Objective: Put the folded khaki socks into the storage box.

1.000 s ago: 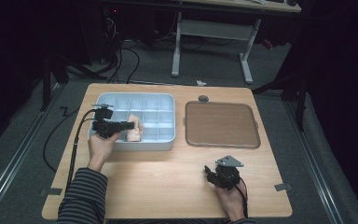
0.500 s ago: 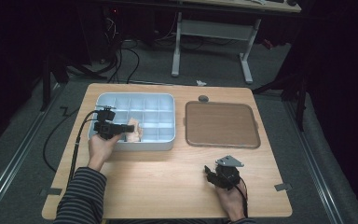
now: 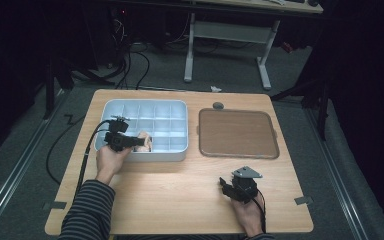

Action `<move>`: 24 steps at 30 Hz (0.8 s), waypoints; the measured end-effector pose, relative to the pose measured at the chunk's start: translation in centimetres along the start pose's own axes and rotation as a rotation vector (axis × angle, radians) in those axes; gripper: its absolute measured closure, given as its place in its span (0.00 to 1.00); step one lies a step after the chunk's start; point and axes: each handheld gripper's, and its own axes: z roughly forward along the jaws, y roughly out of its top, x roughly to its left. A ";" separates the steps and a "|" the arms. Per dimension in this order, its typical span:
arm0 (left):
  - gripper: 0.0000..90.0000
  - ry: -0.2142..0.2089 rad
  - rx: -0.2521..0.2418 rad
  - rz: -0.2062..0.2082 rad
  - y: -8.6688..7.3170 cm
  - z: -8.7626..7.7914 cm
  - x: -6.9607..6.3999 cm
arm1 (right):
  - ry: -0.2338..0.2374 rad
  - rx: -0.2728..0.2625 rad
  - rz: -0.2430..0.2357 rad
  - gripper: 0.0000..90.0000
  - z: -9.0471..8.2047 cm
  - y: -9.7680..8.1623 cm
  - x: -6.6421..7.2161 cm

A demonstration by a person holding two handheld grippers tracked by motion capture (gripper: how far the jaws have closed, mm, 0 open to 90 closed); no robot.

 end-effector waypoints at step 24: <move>0.84 0.105 0.114 0.082 0.8 1.3 -1.4 | 0.013 0.004 0.018 0.45 0.0 0.0 -0.2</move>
